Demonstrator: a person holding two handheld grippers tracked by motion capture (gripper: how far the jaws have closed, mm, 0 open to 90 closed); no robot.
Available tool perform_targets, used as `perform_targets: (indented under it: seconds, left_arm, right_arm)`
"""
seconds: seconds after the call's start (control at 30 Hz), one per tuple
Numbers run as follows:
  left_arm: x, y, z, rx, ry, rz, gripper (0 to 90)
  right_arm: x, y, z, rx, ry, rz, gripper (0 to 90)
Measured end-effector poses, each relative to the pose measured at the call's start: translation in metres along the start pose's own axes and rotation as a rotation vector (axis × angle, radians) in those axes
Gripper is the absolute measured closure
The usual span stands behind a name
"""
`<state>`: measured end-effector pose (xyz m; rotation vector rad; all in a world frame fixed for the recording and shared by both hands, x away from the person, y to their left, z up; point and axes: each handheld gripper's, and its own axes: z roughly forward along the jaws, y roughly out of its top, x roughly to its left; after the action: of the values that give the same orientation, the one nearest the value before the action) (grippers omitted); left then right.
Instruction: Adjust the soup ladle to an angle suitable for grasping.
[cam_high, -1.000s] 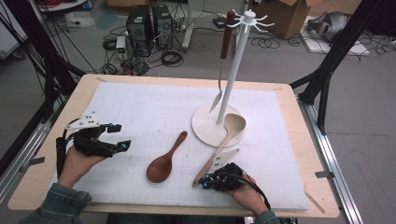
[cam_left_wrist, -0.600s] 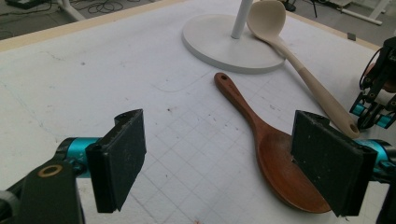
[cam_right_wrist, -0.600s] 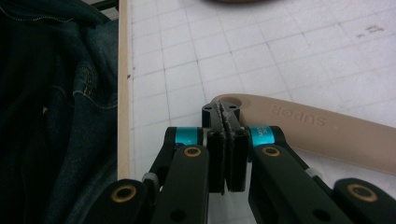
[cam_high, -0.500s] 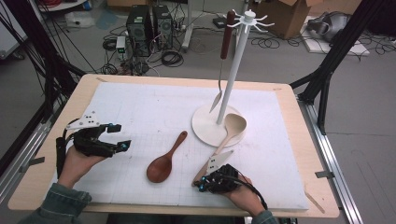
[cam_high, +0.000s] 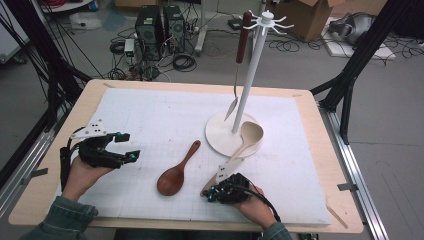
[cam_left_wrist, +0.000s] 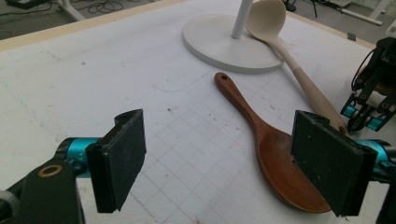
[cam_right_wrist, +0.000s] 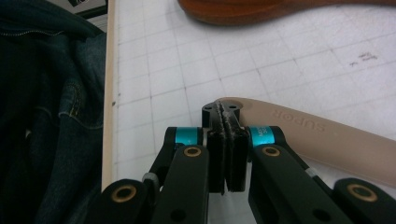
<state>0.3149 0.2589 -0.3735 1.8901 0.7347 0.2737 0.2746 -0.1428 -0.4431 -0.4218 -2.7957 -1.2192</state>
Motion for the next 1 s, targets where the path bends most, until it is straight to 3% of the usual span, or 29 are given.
perform_targets:
  seconds: [0.53, 1.0]
  left_arm:
    - [0.001, 0.0, 0.0, 0.004, -0.002, 0.003, 19.2]
    - [0.0, -0.001, 0.002, 0.006, -0.008, 0.004, 19.3]
  right_arm:
    - [-0.01, 0.012, 0.012, -0.03, -0.009, 0.018, 89.7]
    - [-0.016, 0.023, 0.021, -0.026, -0.025, 0.022, 89.7]
